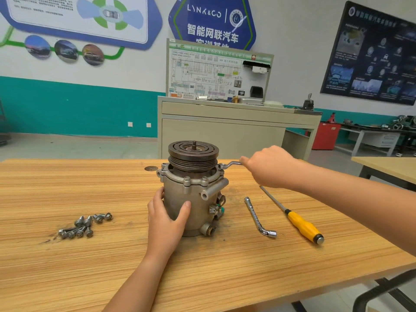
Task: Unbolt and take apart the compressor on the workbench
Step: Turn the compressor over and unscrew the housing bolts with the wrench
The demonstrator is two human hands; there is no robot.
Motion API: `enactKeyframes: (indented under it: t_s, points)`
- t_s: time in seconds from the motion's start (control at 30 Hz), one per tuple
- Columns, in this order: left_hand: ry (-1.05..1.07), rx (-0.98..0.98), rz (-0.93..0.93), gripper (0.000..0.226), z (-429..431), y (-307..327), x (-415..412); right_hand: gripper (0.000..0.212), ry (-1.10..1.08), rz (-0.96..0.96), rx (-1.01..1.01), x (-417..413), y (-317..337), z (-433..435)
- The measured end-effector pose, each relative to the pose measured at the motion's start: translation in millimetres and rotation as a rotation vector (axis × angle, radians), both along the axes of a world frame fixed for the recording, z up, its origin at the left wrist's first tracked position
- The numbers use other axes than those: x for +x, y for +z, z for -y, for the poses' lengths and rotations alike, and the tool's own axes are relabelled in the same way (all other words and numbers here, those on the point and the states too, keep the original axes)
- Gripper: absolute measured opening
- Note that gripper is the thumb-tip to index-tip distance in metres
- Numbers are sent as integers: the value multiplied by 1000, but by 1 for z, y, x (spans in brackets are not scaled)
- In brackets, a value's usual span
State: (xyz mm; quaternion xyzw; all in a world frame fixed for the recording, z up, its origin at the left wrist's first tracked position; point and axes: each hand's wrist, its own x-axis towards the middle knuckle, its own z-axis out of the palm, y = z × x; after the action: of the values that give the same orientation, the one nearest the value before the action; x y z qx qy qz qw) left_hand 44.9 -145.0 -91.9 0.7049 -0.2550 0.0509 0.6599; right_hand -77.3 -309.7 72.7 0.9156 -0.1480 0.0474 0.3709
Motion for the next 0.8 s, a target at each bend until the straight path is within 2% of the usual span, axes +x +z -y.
enactKeyframes:
  t_s: [0.13, 0.3, 0.37, 0.43, 0.6, 0.7, 0.8]
  points:
    - [1, 6, 9, 71, 0, 2, -2, 29, 77, 129, 60, 22, -8, 23]
    - [-6, -26, -24, 65, -1, 5, -4, 25, 376, 452, 137, 54, -38, 36]
    - [-12, -26, -27, 64, -2, 5, -5, 24, 381, 450, 238, 61, -41, 35]
    - [-11, -22, -27, 64, -3, 5, -4, 34, 340, 460, 269, 60, -39, 36]
    - [-9, -13, -20, 62, -2, 6, -4, 35, 289, 782, 480, 25, -25, 31]
    - [-15, -18, -27, 62, -3, 7, -6, 31, 198, 678, 574, -1, -17, 25]
    - [-18, -15, -33, 62, -4, 8, -7, 30, 133, 501, 495, -19, -16, 14]
